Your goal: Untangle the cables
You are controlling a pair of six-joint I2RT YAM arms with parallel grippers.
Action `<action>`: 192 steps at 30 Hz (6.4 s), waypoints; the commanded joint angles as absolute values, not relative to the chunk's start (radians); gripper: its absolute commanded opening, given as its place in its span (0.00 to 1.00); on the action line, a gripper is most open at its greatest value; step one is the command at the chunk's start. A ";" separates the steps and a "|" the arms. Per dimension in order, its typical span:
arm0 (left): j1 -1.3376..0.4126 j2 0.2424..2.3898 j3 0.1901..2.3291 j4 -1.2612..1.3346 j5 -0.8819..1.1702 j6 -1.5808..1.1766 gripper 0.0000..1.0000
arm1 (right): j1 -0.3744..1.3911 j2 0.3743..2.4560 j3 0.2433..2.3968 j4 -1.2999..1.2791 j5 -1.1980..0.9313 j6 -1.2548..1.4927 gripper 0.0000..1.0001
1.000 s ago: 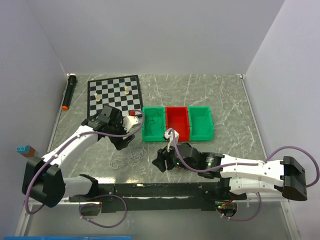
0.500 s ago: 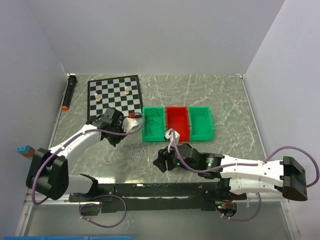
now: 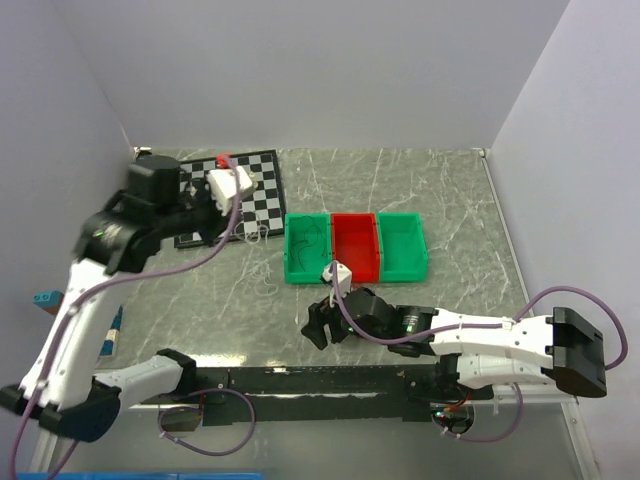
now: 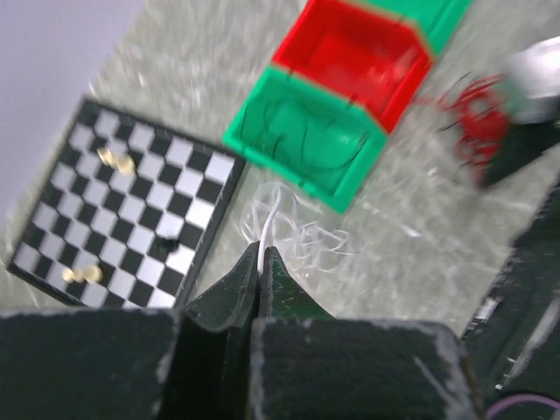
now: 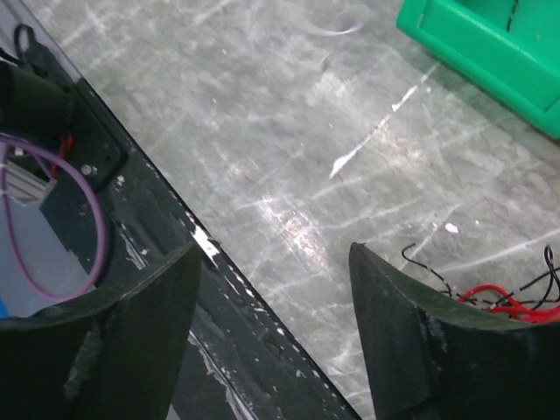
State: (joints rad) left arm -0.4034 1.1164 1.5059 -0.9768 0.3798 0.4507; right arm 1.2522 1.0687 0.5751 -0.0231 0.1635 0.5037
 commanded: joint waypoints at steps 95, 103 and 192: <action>-0.403 0.890 1.717 -0.480 0.176 0.460 0.01 | 0.851 1.224 1.185 0.249 -0.047 0.261 0.00; -0.403 0.874 1.698 -0.468 0.169 0.465 0.01 | 0.851 1.183 1.414 0.212 -0.055 0.175 0.00; -0.403 0.885 1.687 -0.491 0.233 0.410 0.01 | 0.600 1.471 0.934 0.043 0.198 0.477 0.00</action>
State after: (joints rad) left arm -0.4034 0.8711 1.6703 -0.5213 0.2131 0.4320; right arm 0.6060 1.4620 0.9329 0.1135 0.1520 0.3832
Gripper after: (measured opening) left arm 0.022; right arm 0.008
